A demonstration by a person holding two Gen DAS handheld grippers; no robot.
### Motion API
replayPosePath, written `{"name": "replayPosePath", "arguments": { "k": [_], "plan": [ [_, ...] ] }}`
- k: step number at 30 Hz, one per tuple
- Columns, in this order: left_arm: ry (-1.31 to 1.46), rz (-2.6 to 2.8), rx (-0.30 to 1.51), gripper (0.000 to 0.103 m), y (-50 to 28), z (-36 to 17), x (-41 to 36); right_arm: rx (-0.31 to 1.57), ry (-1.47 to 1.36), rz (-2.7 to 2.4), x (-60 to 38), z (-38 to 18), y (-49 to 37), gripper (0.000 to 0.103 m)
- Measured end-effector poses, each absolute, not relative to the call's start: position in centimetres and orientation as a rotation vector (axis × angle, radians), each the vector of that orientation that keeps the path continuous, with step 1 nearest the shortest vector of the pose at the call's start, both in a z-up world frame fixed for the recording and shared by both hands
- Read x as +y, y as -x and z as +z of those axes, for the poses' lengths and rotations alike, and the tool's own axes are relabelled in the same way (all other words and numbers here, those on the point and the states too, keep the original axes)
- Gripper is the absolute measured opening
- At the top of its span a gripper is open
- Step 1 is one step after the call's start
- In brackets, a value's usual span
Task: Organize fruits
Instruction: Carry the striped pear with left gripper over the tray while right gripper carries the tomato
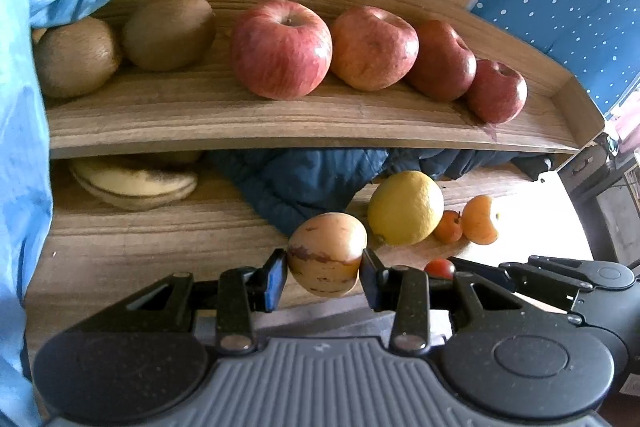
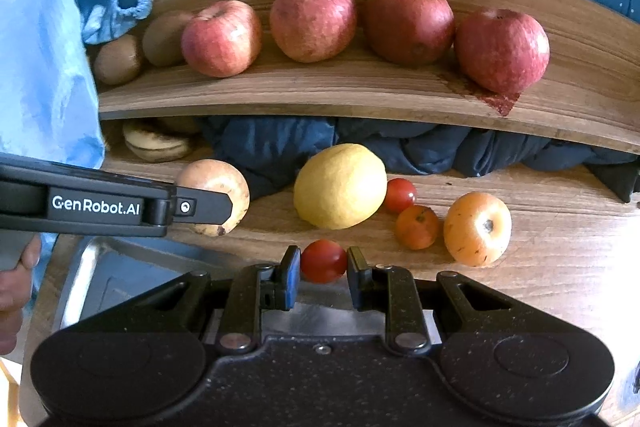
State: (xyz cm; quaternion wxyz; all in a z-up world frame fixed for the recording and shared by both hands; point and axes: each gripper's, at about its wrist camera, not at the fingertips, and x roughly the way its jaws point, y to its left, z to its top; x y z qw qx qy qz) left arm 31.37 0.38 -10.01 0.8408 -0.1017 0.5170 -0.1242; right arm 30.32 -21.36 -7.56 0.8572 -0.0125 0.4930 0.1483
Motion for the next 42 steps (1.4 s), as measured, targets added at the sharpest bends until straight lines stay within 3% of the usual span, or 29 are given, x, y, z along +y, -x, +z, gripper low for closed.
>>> {"name": "replayPosePath", "arguments": {
  "k": [42],
  "plan": [
    [0.175, -0.334, 1.175, 0.043, -23.0, -10.1, -4.0, 1.088, 0.035, 0.317, -24.9, -7.6, -21.0, 0.026]
  ]
}}
